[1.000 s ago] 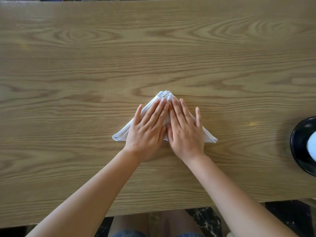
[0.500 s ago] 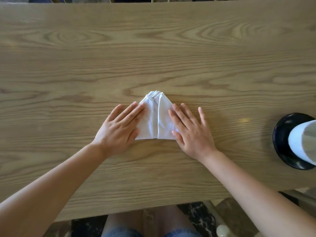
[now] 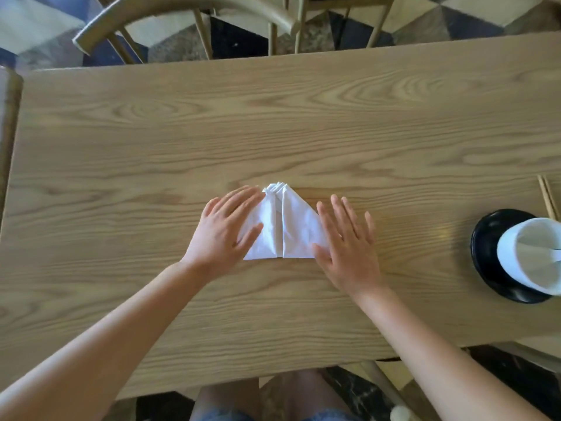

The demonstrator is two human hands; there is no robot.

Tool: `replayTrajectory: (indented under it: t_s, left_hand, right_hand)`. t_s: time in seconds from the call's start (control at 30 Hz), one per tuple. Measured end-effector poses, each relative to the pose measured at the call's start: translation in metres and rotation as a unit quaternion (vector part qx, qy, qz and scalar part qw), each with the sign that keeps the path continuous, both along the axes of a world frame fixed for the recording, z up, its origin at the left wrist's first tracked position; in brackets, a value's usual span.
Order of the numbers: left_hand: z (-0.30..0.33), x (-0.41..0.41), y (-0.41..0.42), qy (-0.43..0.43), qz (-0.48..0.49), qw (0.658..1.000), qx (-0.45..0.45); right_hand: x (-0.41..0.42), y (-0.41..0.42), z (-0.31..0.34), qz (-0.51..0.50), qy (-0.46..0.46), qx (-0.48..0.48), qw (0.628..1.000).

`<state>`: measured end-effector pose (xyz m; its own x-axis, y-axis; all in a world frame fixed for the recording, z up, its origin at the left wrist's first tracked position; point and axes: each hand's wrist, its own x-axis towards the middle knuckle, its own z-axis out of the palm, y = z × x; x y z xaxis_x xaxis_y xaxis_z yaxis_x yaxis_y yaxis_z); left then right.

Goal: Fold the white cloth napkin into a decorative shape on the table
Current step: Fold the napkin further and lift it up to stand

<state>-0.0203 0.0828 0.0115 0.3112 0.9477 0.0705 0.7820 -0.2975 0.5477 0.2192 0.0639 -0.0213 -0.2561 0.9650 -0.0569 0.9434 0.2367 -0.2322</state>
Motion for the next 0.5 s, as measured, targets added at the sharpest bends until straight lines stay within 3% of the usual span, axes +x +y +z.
replayTrajectory:
  t_s: [0.03,0.07,0.1,0.13,0.17,0.23,0.4,0.5]
  left_hand:
    - [0.013,0.007,0.007,-0.097,0.058,0.992,-0.05]
    - [0.024,0.014,0.017,-0.205,0.112,0.96,-0.156]
    - [0.031,0.019,0.029,-0.285,0.148,0.904,-0.281]
    - [0.036,0.023,0.04,-0.311,0.162,0.853,-0.387]
    - [0.039,0.026,0.049,-0.302,0.156,0.82,-0.461]
    - [0.039,0.03,0.064,-0.259,0.124,0.789,-0.543]
    - [0.024,0.035,0.091,-0.16,0.084,0.769,-0.614]
    - [0.018,0.036,0.105,-0.124,0.08,0.743,-0.653]
  right_hand:
    - [0.0,-0.004,0.001,-0.04,0.014,0.014,0.999]
    - [0.001,-0.009,0.001,-0.076,0.032,0.025,0.996]
    - [0.002,-0.012,0.001,-0.108,0.055,0.03,0.992]
    - [0.003,-0.015,0.002,-0.136,0.077,0.03,0.987]
    - [0.003,-0.017,0.003,-0.16,0.094,0.028,0.982]
    - [0.002,-0.02,0.004,-0.199,0.113,0.016,0.973]
    - [-0.003,-0.013,0.017,-0.309,0.134,-0.082,0.938]
    - [-0.002,-0.005,0.022,-0.324,0.14,-0.144,0.925]
